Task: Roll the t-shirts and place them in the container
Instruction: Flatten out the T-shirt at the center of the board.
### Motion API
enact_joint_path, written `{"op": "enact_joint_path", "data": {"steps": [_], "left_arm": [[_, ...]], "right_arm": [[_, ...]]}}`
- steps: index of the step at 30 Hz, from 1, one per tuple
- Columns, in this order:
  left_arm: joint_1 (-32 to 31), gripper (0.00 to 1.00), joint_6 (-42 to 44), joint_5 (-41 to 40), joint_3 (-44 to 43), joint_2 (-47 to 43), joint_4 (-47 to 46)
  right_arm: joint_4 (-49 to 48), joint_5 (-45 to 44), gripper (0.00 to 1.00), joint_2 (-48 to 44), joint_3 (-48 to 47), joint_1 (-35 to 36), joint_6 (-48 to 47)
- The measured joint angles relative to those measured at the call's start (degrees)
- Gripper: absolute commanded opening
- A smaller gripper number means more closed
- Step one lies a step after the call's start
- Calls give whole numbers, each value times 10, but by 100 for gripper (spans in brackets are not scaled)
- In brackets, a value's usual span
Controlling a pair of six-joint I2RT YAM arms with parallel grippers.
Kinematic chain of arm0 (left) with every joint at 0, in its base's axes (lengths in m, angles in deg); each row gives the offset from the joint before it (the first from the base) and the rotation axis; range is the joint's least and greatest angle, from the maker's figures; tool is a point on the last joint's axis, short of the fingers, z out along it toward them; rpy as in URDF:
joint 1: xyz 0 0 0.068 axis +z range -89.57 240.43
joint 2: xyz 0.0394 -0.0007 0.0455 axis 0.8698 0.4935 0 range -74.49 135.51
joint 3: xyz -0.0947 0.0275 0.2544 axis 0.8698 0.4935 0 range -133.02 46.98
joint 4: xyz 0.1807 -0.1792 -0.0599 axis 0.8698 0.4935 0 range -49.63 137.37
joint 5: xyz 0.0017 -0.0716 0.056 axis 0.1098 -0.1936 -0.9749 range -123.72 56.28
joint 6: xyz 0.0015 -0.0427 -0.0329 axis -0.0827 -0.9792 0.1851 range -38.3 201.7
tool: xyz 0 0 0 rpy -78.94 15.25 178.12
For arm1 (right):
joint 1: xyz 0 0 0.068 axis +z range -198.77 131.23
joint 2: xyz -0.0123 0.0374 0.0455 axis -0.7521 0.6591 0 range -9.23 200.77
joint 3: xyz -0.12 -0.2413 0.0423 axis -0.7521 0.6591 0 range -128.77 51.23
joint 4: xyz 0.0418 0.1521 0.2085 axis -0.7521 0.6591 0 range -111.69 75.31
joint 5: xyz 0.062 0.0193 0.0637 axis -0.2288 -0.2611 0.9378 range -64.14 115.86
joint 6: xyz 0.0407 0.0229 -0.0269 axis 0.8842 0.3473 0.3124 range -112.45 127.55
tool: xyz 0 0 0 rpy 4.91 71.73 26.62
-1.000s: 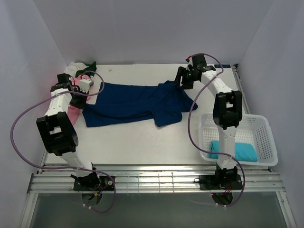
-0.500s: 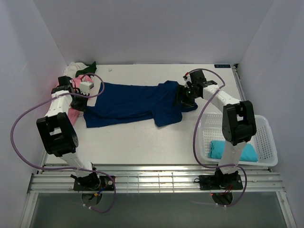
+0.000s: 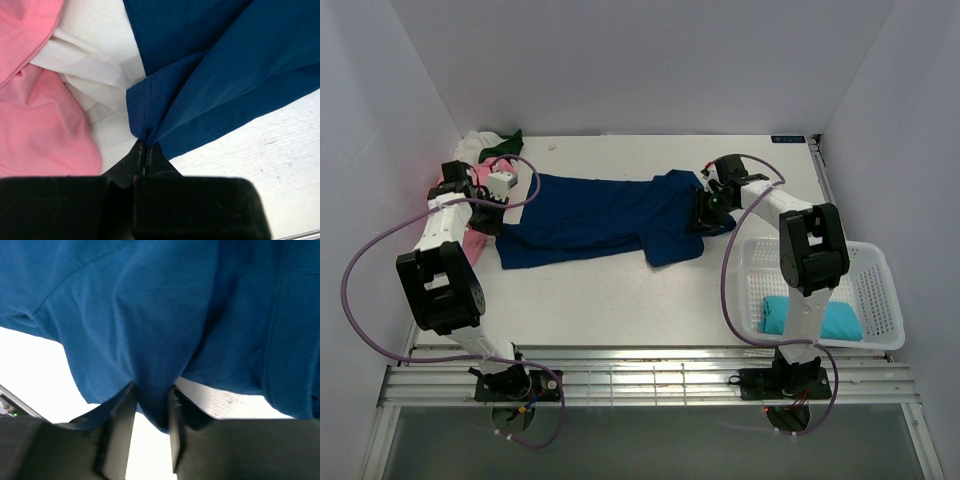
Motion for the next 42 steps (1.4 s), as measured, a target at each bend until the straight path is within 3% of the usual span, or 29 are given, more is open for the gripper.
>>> {"op": "enact_joint_path", "data": {"steps": [5,8,15,25,33,36,39,42], "left_arm": [[0,0,1,-2,1,-1,0],[0,0,1,-2,1,-1,0],[0,0,0,-4,2,-3,-2],[0,0,1,-10,81,-74,2],[0,0,23,-18,131,-129,21],[-1,0,8,-1,72,-84,34],[-6,0,-30,14,-103,31,34],[-13,0,-94,-7,-323,151,0]], "right_arm": [[-14,20,13,-13,13,0,4],[-17,22,8,-22,13,0,8],[11,12,8,-77,12,0,3],[101,7,8,-231,44,-2,-22],[181,22,8,-295,125,-3,-45],[199,39,8,-219,31,-10,-36],[178,60,8,-50,-231,-25,-7],[89,89,8,120,-522,-54,96]]}}
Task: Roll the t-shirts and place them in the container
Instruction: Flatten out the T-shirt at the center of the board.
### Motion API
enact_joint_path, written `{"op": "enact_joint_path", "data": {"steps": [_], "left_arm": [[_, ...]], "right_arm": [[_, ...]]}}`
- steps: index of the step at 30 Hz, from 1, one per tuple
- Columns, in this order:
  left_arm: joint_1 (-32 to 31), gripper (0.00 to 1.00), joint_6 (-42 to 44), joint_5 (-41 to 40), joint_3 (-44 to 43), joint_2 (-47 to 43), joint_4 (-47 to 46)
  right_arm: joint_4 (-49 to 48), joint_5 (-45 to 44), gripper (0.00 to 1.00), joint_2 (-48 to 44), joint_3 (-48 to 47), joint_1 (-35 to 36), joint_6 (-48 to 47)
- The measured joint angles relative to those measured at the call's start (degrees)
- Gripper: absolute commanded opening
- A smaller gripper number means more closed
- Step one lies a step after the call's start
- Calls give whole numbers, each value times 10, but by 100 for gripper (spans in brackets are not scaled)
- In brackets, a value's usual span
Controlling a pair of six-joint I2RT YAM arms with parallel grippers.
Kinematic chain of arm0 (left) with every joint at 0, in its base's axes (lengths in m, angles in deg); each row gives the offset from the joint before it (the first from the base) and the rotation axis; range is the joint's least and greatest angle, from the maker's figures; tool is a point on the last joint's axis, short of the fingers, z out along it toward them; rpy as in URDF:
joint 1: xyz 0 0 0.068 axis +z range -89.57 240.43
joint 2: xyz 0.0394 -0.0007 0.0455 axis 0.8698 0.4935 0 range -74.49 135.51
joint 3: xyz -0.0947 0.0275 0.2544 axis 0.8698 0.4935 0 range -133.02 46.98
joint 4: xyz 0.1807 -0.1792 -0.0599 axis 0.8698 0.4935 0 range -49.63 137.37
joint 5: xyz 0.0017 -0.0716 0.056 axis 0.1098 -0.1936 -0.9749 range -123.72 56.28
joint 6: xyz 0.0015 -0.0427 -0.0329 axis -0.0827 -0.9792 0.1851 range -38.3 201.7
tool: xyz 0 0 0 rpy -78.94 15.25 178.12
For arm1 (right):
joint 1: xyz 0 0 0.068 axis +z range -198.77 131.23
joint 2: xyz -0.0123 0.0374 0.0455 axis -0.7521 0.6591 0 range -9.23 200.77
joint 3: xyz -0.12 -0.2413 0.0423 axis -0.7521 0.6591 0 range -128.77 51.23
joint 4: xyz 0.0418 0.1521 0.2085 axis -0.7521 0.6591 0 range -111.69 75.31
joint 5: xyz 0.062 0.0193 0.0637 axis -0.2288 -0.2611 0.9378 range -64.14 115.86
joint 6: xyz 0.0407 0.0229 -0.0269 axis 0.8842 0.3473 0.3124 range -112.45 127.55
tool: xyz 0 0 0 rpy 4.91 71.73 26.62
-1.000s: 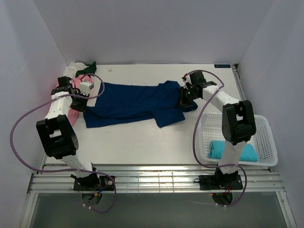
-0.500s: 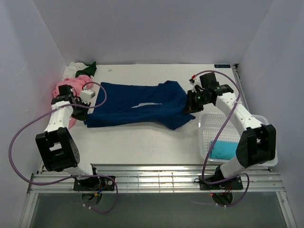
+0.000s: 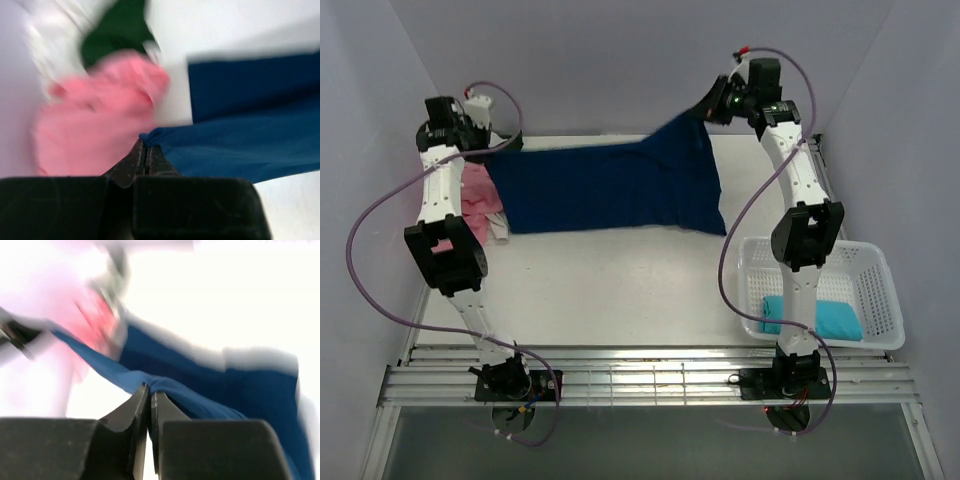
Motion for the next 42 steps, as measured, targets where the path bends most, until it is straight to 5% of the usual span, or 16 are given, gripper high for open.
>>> {"op": "enact_joint_path", "data": {"steps": [2,6,10,14,22,30,42], "left_arm": [[-5,0,-41,-9,-130,54,-44],[-13,0,-76,6,-229,59,-110],[-30,0,-81,30,-197,7,-150],[-31,0,-71,35,-93,-42,-172],[-24,0,-19,25,192,-110,-169],[-24,0,29,0,430,-182,-126],[-23,0,72,-45,504,-207,-93]], "right_arm": [[-152,9,8,39,-58,-28,105],[-334,-15,8,-36,38,-78,218],[-391,-10,8,-71,12,-90,223],[-422,9,8,-161,124,-82,204],[-311,3,8,-321,494,-68,98],[-179,-26,8,-389,731,-7,9],[-60,-52,8,-382,734,0,-71]]}}
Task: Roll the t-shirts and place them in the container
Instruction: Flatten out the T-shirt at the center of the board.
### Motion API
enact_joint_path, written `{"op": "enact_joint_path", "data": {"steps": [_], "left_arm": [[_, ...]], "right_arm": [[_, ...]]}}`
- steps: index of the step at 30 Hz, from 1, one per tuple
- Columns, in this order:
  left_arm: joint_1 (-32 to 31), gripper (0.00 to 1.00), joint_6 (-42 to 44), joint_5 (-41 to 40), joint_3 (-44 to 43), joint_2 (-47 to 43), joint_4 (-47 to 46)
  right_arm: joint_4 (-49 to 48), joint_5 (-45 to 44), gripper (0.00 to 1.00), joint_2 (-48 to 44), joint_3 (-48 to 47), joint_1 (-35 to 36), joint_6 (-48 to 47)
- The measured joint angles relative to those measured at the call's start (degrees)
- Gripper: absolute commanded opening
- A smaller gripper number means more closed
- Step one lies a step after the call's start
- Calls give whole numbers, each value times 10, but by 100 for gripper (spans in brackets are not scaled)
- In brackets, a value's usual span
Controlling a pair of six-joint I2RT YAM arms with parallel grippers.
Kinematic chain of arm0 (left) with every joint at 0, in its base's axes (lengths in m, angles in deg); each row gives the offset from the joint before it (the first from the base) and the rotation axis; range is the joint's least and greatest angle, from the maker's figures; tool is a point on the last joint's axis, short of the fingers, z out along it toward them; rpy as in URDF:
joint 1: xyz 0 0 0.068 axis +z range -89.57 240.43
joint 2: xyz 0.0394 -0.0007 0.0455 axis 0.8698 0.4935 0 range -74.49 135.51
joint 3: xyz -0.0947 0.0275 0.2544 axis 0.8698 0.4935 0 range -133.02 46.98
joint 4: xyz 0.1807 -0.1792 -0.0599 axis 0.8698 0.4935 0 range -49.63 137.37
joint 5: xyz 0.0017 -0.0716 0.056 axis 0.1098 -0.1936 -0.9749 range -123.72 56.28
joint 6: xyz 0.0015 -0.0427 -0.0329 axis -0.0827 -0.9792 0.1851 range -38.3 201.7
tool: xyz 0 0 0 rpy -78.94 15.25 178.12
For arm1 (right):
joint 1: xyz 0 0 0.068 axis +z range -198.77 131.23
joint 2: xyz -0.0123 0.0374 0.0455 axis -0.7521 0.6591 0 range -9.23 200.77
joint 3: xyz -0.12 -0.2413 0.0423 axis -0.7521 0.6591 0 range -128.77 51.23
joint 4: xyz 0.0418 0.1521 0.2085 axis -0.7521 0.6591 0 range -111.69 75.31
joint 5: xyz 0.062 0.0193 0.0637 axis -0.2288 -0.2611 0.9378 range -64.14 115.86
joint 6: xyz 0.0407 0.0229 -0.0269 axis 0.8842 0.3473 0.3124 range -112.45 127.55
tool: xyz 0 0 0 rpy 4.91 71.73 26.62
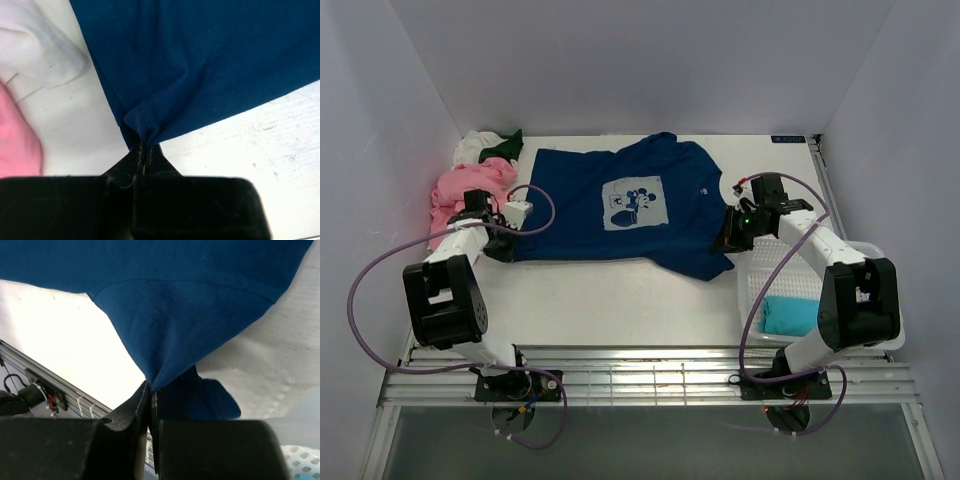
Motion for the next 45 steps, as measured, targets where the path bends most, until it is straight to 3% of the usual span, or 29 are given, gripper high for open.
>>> {"op": "enact_joint_path", "data": {"steps": [8,12,16,20,24,36,38,39,40,42,45], "left_arm": [[0,0,32,-9,48,-97,32],[0,0,35,-15,51,-97,44],[0,0,34,-18,43,-94,48],[0,0,34,-20,13,-74,46],[0,0,33,-20,-2,-56,32],[0,0,24,-19,-40,1,18],[0,0,23,-19,-44,1,17],[0,0,22,-19,-45,1,16],[0,0,22,-19,-45,1,14],[0,0,21,-19,-45,1,14],[0,0,21,-17,-45,1,14]], "right_arm": [[68,-7,8,-1,0,35,-37],[104,11,8,4,-9,41,-42],[136,57,8,31,-82,41,-40],[139,116,8,41,-154,46,-34],[136,139,8,43,-169,56,-21],[76,17,9,190,-191,52,22],[67,-3,19,215,-221,50,20],[62,-12,40,223,-231,49,18],[60,-30,48,234,-248,48,9],[63,-56,59,244,-263,48,8],[82,-101,61,255,-295,48,-10]]}}
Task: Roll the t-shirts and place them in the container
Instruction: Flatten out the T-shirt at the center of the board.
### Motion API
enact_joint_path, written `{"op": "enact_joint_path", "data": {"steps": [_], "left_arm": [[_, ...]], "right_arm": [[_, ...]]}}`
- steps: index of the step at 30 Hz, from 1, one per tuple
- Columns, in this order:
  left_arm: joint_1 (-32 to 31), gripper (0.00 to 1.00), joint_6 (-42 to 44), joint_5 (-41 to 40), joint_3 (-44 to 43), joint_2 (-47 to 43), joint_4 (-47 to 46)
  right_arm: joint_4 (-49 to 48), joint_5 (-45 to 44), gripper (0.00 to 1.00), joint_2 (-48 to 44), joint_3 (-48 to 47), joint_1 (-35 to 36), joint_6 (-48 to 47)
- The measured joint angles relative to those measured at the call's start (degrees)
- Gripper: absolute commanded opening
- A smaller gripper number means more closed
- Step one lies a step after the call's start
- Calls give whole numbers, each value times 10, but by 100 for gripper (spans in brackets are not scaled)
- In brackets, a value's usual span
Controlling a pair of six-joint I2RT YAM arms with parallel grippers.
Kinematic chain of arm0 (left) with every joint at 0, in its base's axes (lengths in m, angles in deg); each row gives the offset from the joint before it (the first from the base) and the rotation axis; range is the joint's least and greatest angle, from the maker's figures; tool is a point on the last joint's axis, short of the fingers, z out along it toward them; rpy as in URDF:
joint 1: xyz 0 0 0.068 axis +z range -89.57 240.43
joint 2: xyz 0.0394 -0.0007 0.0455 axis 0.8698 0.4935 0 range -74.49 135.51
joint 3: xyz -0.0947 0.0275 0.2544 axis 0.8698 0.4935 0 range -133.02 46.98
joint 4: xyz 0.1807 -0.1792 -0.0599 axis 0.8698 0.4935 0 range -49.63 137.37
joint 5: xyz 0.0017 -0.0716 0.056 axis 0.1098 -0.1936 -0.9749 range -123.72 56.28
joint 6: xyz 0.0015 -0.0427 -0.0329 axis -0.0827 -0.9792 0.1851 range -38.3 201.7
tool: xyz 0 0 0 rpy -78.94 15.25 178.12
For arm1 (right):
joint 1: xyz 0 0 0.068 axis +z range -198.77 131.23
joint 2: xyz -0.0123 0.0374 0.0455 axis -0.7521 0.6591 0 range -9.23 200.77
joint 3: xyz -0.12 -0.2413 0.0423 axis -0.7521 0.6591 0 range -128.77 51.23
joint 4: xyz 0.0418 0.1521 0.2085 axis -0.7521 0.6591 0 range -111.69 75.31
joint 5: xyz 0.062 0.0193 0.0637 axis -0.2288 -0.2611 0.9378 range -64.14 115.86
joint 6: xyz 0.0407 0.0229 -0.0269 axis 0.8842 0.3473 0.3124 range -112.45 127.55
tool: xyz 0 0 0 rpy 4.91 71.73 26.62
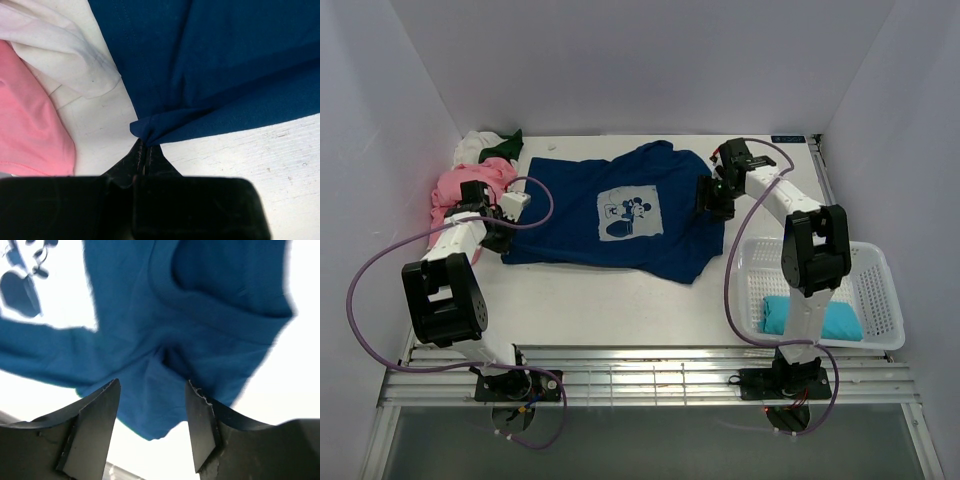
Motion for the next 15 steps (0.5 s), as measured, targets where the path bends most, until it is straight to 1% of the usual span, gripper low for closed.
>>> {"op": "enact_joint_path", "data": {"steps": [3,5,8,9,12,14,15], "left_arm": [[0,0,-3,1,0,0,0],[0,0,-5,2,0,0,-1],[0,0,-10,3,2,0,-2],[0,0,-10,4,3,0,-2],[0,0,-11,4,9,0,-4],[0,0,-10,4,17,-1,-4],[0,0,-10,4,21,-1,-4]], "right_arm": [[9,-49,62,-9,-17,7,-27],[8,-84,61,-35,-9,22,-52],[-13,-115,57,-113,52,74,-101],[-24,-117,51,-144,83,97,-120],[-38,-104,42,-215,168,165,-167],[-40,-94,42,-233,213,195,-188],[-41,-93,45,-233,229,203,-195]]}}
